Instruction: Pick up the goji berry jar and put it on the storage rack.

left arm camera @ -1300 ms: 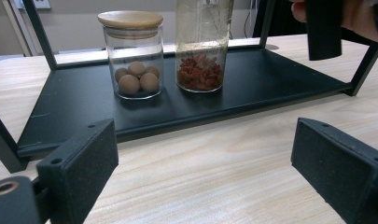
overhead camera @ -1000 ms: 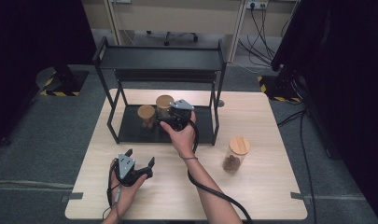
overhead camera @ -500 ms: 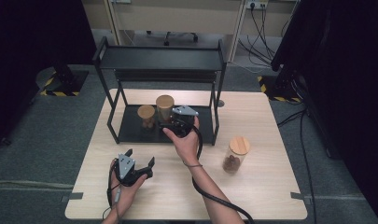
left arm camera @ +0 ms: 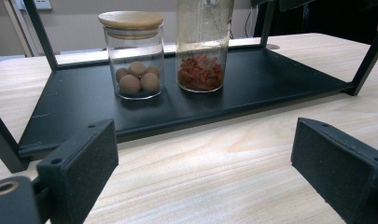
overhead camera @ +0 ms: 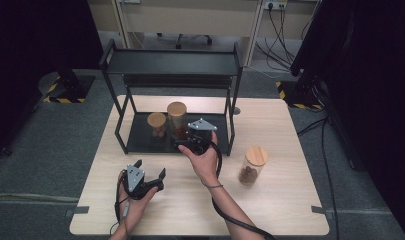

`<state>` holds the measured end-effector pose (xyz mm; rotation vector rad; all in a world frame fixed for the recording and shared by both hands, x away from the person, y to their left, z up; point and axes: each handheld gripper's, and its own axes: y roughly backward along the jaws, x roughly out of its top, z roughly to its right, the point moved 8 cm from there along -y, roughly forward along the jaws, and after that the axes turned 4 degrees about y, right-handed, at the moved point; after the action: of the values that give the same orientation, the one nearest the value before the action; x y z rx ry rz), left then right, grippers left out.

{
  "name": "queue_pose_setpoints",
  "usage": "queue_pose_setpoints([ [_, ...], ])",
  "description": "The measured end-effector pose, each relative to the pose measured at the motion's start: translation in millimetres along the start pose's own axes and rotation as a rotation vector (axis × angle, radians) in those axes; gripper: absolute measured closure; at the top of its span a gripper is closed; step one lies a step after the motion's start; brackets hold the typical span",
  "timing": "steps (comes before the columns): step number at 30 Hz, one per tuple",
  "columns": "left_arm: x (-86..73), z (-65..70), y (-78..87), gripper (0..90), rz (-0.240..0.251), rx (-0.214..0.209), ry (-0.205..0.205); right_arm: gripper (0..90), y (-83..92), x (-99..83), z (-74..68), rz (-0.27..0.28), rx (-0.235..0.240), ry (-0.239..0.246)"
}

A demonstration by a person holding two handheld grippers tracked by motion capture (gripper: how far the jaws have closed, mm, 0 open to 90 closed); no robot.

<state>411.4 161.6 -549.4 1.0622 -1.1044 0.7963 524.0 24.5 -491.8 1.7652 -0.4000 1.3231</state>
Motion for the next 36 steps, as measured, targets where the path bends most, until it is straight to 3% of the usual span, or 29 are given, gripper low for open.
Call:
queue_pose_setpoints([
  [36,0.0,0.4,0.2,7.2,0.001,0.004,-0.006,2.5,34.6,-33.8,-1.8,-0.050,0.046,0.045],
])
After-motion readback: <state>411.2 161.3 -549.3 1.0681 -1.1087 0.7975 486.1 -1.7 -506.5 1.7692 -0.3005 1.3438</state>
